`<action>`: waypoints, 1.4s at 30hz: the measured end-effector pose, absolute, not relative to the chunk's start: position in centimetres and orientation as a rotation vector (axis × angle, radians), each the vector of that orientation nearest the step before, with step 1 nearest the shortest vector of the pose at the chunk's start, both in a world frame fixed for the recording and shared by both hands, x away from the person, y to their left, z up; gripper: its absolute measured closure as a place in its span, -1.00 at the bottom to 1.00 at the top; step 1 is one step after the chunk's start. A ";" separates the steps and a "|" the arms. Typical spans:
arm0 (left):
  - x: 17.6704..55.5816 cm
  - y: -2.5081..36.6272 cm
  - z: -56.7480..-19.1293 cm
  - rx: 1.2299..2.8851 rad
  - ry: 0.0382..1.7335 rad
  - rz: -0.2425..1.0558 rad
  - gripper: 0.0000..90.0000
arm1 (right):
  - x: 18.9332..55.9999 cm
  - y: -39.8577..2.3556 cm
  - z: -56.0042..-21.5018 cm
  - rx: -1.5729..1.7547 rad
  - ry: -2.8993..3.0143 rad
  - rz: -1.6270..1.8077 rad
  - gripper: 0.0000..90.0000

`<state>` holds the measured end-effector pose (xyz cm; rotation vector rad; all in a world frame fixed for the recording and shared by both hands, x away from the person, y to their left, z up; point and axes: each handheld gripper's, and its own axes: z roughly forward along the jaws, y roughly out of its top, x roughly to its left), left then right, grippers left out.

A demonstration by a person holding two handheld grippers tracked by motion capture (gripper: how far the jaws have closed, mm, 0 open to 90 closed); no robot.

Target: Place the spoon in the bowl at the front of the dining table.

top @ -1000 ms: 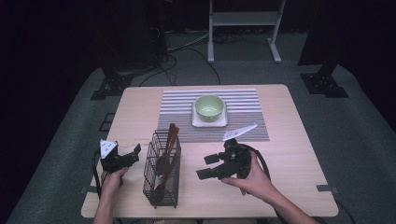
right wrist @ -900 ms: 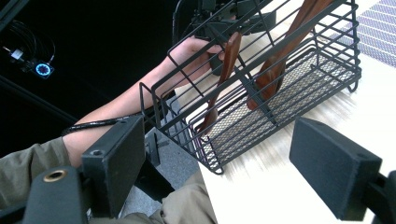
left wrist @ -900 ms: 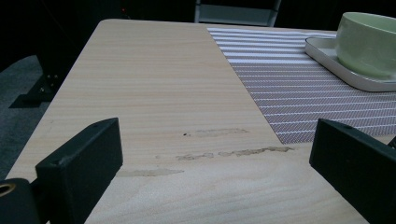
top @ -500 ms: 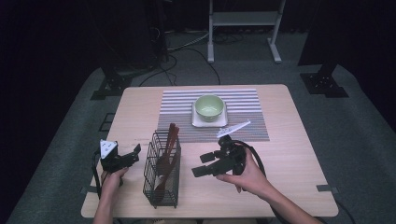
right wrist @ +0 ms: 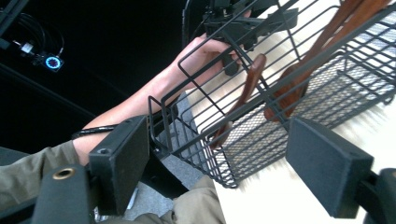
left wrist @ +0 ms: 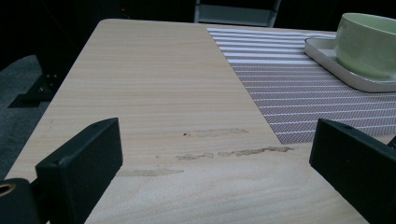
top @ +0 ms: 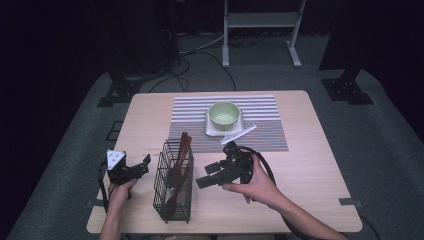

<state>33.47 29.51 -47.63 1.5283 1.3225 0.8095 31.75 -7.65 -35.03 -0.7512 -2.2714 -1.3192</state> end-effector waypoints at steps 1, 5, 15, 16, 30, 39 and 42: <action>33.5 29.5 -47.6 1.528 1.323 0.810 -0.96 | 31.8 -7.5 -35.0 -0.750 -2.269 -1.319 -0.55; 33.5 29.5 -47.6 1.528 1.325 0.811 -0.96 | 32.0 -6.8 -34.9 -0.752 -2.280 -1.303 -0.54; 33.4 29.5 -47.6 1.528 1.323 0.812 -0.96 | 32.7 -5.4 -34.7 -0.748 -2.283 -1.283 -0.51; 33.4 29.5 -47.6 1.527 1.324 0.810 -0.96 | 32.8 -5.3 -34.7 -0.751 -2.285 -1.280 -0.50; 33.4 29.5 -47.6 1.529 1.322 0.812 -0.96 | 33.5 -4.6 -34.8 -0.772 -2.302 -1.248 -0.44; 33.4 29.5 -47.6 1.526 1.321 0.811 -0.96 | 33.9 -4.2 -34.9 -0.791 -2.311 -1.237 -0.27; 33.4 29.5 -47.6 1.527 1.322 0.810 -0.96 | 34.0 -4.0 -35.0 -0.797 -2.315 -1.229 -0.20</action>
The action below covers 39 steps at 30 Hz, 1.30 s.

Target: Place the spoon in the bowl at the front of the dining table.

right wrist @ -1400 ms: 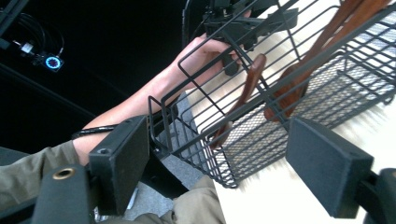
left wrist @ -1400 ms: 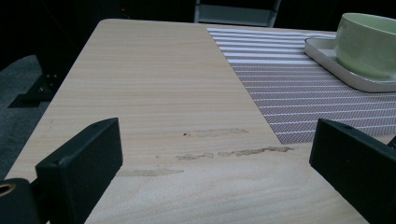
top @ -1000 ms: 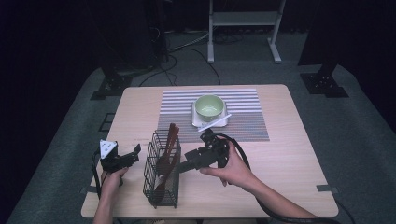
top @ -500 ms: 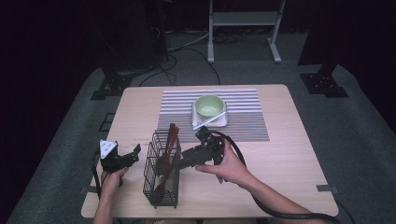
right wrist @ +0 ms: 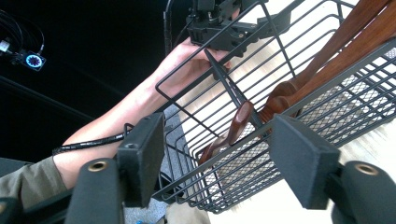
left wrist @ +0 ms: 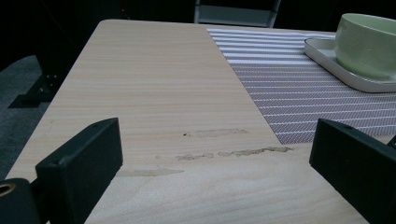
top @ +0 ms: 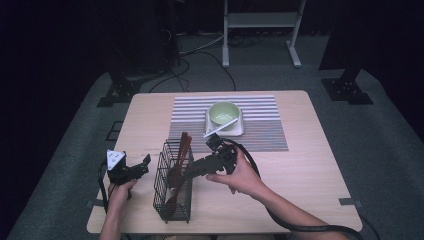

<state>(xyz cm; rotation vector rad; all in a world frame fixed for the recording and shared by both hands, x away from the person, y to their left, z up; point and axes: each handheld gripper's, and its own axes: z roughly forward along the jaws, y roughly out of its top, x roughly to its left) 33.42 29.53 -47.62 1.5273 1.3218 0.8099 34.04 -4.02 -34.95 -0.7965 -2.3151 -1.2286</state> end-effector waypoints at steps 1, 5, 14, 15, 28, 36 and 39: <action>33.4 29.5 -47.6 1.527 1.323 0.809 -0.96 | 34.1 -4.0 -35.0 -0.799 -2.317 -1.226 -0.18; 33.4 29.5 -47.6 1.527 1.322 0.811 -0.96 | 34.2 -3.9 -34.9 -0.811 -2.341 -1.234 -0.05; 33.4 29.5 -47.6 1.529 1.322 0.810 -0.96 | 34.6 -3.8 -35.1 -0.841 -2.346 -1.210 0.23; 33.4 29.5 -47.6 1.528 1.322 0.811 -0.96 | 34.7 -3.7 -35.3 -0.842 -2.348 -1.203 0.26; 33.4 29.6 -47.6 1.528 1.322 0.809 -0.96 | 34.8 -3.6 -35.1 -0.847 -2.356 -1.195 0.71; 33.4 29.5 -47.6 1.529 1.322 0.809 -0.96 | 34.3 -3.6 -34.5 -0.823 -2.390 -1.223 0.82; 33.4 29.5 -47.6 1.528 1.322 0.811 -0.96 | 34.2 -3.6 -34.3 -0.817 -2.401 -1.229 0.82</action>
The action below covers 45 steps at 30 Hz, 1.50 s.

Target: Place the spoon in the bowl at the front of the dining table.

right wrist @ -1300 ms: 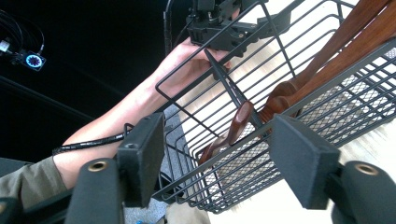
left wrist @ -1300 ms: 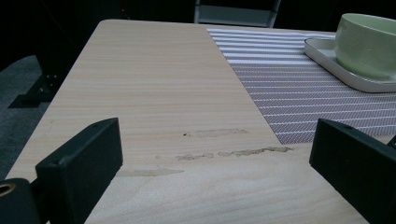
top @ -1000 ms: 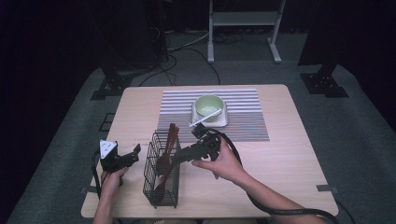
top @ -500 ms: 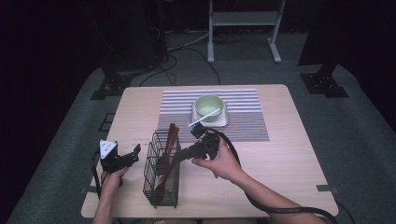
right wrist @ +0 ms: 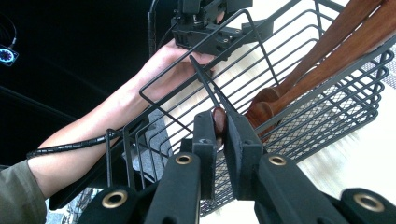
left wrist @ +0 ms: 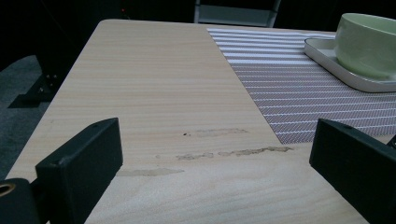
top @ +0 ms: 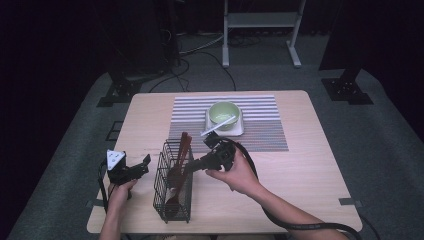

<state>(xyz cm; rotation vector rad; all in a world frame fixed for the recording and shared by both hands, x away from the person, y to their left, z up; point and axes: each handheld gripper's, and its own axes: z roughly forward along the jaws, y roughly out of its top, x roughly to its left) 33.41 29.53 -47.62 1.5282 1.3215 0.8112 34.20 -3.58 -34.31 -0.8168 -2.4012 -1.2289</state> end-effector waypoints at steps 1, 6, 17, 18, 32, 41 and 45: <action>33.4 29.5 -47.6 1.529 1.322 0.810 -0.96 | 34.1 -3.6 -34.2 -0.815 -2.406 -1.233 0.82; 33.4 29.6 -47.6 1.527 1.322 0.809 -0.96 | 33.9 -3.6 -33.5 -0.808 -2.412 -1.256 0.83; 33.4 29.5 -47.6 1.531 1.321 0.812 -0.96 | 33.7 -4.7 -31.7 -0.804 -2.403 -1.318 0.84; 33.4 29.5 -47.6 1.531 1.321 0.811 -0.96 | 33.7 -4.8 -31.7 -0.804 -2.400 -1.320 0.84; 33.4 29.6 -47.6 1.527 1.321 0.808 -0.96 | 34.1 -5.7 -31.0 -0.822 -2.350 -1.361 0.84; 33.4 29.5 -47.6 1.530 1.321 0.812 -0.96 | 34.7 -7.2 -30.6 -0.863 -2.283 -1.397 0.84; 33.4 29.5 -47.6 1.530 1.321 0.812 -0.96 | 34.9 -7.7 -30.6 -0.876 -2.262 -1.408 0.84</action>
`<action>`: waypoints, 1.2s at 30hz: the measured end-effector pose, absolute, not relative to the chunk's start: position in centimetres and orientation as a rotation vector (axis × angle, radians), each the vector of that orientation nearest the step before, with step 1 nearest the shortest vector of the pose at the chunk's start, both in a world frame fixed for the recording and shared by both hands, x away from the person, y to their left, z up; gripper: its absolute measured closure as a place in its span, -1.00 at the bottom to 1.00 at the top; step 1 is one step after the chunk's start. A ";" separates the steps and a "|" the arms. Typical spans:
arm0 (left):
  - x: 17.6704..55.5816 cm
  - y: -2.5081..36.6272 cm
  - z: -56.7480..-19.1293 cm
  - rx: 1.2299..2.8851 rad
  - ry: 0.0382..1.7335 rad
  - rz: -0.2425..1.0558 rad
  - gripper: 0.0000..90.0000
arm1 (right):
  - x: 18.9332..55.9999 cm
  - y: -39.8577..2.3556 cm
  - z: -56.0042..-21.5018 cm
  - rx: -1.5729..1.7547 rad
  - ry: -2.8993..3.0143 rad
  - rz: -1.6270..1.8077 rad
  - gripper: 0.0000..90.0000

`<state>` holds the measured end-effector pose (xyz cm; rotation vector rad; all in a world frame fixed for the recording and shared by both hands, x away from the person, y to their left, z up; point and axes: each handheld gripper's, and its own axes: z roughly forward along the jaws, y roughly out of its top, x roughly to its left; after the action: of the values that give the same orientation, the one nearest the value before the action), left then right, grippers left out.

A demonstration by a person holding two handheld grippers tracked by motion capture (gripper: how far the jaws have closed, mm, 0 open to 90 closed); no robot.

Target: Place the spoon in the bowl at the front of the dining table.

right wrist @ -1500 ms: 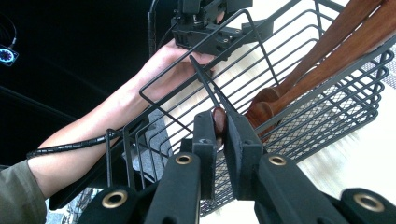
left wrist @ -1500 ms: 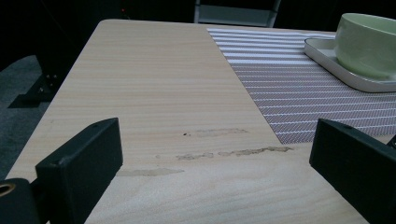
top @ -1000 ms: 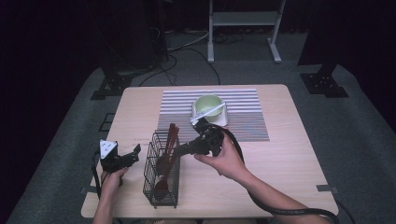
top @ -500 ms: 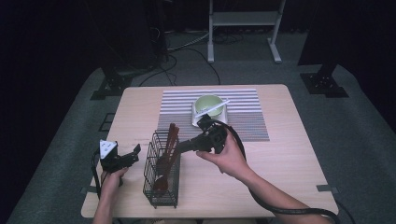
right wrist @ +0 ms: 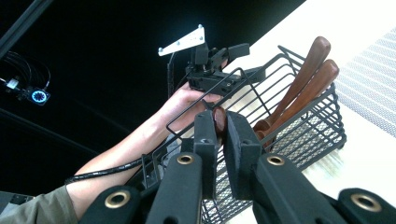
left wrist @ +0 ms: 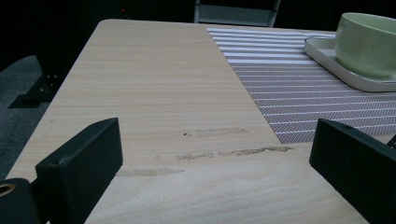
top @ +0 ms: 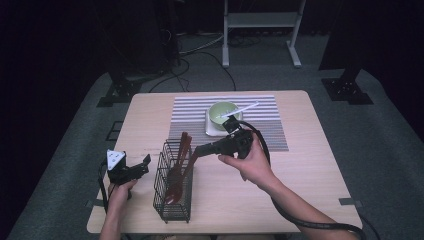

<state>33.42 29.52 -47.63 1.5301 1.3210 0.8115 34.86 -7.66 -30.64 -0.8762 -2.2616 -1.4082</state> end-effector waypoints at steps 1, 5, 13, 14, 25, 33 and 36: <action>33.4 29.5 -47.6 1.529 1.321 0.811 -0.96 | 34.9 -7.7 -30.6 -0.877 -2.261 -1.410 0.84; 33.4 29.5 -47.6 1.528 1.320 0.811 -0.96 | 34.9 -8.1 -30.4 -0.882 -2.256 -1.417 0.84; 33.4 29.5 -47.6 1.531 1.320 0.813 -0.96 | 34.9 -8.6 -29.8 -0.879 -2.244 -1.431 0.84; 33.4 29.5 -47.6 1.530 1.320 0.813 -0.96 | 34.9 -8.6 -29.8 -0.878 -2.244 -1.435 0.84; 33.4 29.5 -47.6 1.530 1.320 0.813 -0.96 | 35.0 -9.5 -29.2 -0.891 -2.223 -1.456 0.84; 33.4 29.5 -47.6 1.530 1.320 0.812 -0.96 | 35.0 -9.9 -28.9 -0.894 -2.228 -1.462 0.84; 33.4 29.5 -47.6 1.532 1.321 0.812 -0.96 | 35.0 -10.3 -28.8 -0.900 -2.225 -1.469 0.84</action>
<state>33.43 29.48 -47.63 1.5322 1.3213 0.8122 34.99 -10.26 -28.76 -0.9001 -2.2246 -1.4688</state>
